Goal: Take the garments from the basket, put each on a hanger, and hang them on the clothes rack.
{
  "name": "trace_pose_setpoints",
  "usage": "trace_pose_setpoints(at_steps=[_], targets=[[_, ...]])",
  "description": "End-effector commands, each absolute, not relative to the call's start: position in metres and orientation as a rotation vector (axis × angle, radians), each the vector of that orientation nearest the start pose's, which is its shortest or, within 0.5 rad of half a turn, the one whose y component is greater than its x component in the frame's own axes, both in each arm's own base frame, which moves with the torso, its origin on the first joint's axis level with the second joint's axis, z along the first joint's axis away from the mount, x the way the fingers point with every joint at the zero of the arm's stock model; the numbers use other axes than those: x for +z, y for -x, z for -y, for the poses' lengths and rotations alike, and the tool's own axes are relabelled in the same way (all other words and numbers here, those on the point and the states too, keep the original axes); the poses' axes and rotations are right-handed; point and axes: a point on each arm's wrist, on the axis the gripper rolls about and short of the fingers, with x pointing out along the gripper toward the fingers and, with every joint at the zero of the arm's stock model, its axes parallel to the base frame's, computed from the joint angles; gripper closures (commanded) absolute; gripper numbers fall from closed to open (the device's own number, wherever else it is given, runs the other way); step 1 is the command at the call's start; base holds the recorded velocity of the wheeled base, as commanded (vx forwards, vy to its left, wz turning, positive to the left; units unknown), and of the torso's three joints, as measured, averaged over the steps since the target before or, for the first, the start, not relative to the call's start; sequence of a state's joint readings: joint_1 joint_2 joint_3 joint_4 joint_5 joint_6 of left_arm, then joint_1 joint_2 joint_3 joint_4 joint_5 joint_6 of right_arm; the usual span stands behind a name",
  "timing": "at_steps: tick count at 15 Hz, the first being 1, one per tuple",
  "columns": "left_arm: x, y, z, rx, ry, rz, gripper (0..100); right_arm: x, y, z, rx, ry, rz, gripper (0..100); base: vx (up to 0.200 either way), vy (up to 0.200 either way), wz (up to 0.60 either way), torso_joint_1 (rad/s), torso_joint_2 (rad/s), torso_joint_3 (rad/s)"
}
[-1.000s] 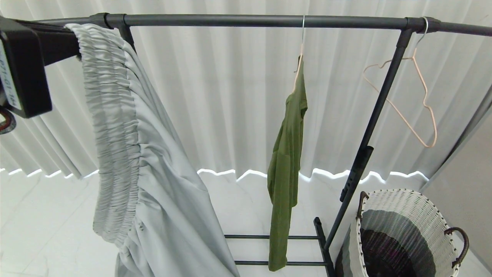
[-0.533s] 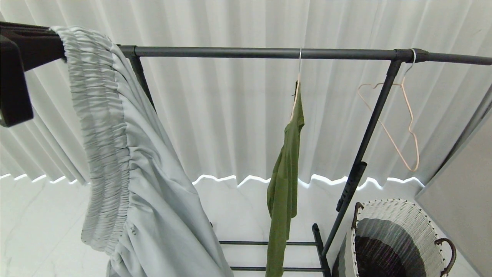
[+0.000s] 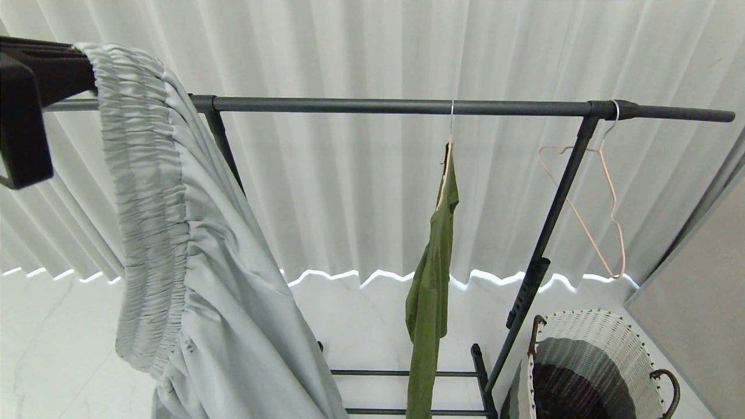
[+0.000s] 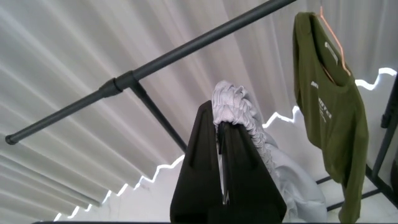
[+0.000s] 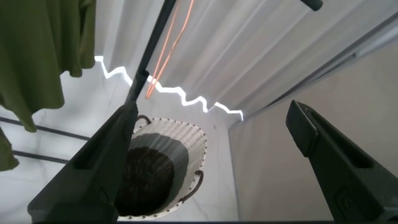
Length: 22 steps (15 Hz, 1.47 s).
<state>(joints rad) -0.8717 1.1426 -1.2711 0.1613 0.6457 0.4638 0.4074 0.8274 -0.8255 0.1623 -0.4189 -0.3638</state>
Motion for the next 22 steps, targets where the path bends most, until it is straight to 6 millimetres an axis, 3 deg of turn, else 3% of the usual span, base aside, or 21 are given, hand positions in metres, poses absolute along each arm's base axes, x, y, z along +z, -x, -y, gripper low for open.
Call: trace_pose_setpoints(at_steps=[1, 4, 10, 15, 18, 22], targets=[[0.366, -0.1, 0.098, -0.228, -0.488, 0.025, 100, 0.276, -0.074, -0.022, 0.02, 0.429, -0.176, 0, 0.2, 0.0, 0.0, -0.002, -0.01, -0.017], [0.366, -0.1, 0.097, -0.228, -0.488, 0.026, 100, 0.267, -0.079, -0.024, 0.024, 0.412, -0.215, 0, 0.2, 0.0, 0.0, -0.002, -0.01, 0.001], [0.362, -0.1, 0.098, -0.23, -0.498, 0.016, 100, 0.253, -0.114, -0.035, -0.004, 0.285, -0.348, 0, 0.2, 0.0, 0.0, 0.008, 0.0, -0.002], [0.359, -0.099, 0.097, -0.236, -0.517, 0.014, 100, 0.23, -0.158, -0.024, -0.036, 0.171, -0.497, 0, 0.0, 0.0, 0.0, 0.0, 0.0, 0.0], [0.361, -0.097, 0.095, -0.235, -0.513, 0.019, 100, 0.21, -0.187, -0.02, -0.088, 0.138, -0.512, 0, 0.0, 0.0, 0.0, 0.0, 0.0, 0.0], [0.361, -0.097, 0.095, -0.235, -0.513, 0.019, 100, 0.197, -0.213, -0.02, -0.118, 0.084, -0.521, 0, 0.0, 0.0, 0.0, 0.0, 0.0, 0.0]])
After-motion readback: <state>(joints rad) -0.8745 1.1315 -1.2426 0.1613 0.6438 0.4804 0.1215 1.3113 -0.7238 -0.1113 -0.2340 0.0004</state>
